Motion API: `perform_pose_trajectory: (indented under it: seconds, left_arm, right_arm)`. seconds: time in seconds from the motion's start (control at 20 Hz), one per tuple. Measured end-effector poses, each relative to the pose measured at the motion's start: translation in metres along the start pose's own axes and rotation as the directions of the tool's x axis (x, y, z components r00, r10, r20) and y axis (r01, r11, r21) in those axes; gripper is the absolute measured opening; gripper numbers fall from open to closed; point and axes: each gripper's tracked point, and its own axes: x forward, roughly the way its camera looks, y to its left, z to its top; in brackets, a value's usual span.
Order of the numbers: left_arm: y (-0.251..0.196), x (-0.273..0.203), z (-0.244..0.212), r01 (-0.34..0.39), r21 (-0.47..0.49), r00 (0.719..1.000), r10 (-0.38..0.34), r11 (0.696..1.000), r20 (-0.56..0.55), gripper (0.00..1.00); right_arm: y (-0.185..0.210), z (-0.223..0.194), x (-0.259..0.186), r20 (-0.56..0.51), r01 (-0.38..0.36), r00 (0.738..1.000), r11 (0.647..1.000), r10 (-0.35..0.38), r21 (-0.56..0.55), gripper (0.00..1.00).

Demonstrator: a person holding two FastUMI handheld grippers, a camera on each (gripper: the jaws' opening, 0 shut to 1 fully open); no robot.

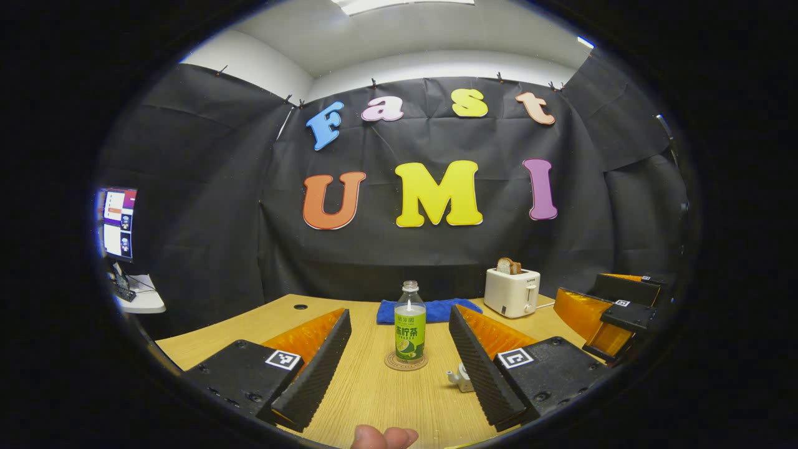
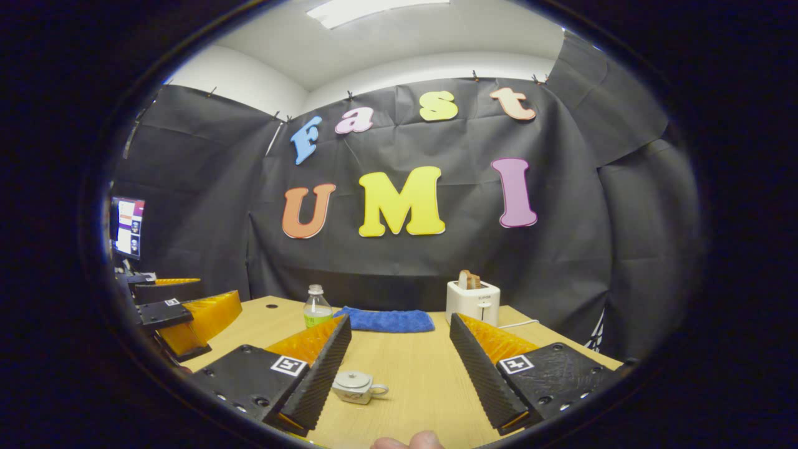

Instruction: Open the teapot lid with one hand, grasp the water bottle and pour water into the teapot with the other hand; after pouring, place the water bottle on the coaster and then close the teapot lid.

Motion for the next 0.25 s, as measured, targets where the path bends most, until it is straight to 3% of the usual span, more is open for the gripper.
perform_pose_trajectory:
  seconds: [0.25]
  left_arm:
    - [0.0005, 0.0014, -0.0046, 0.002, 0.007, 1.0, -0.002, 1.0, -0.016, 0.98]
  right_arm:
    - [0.0103, -0.0024, 0.0008, -0.005, -0.024, 1.0, 1.0, 0.024, 0.003, 0.95]
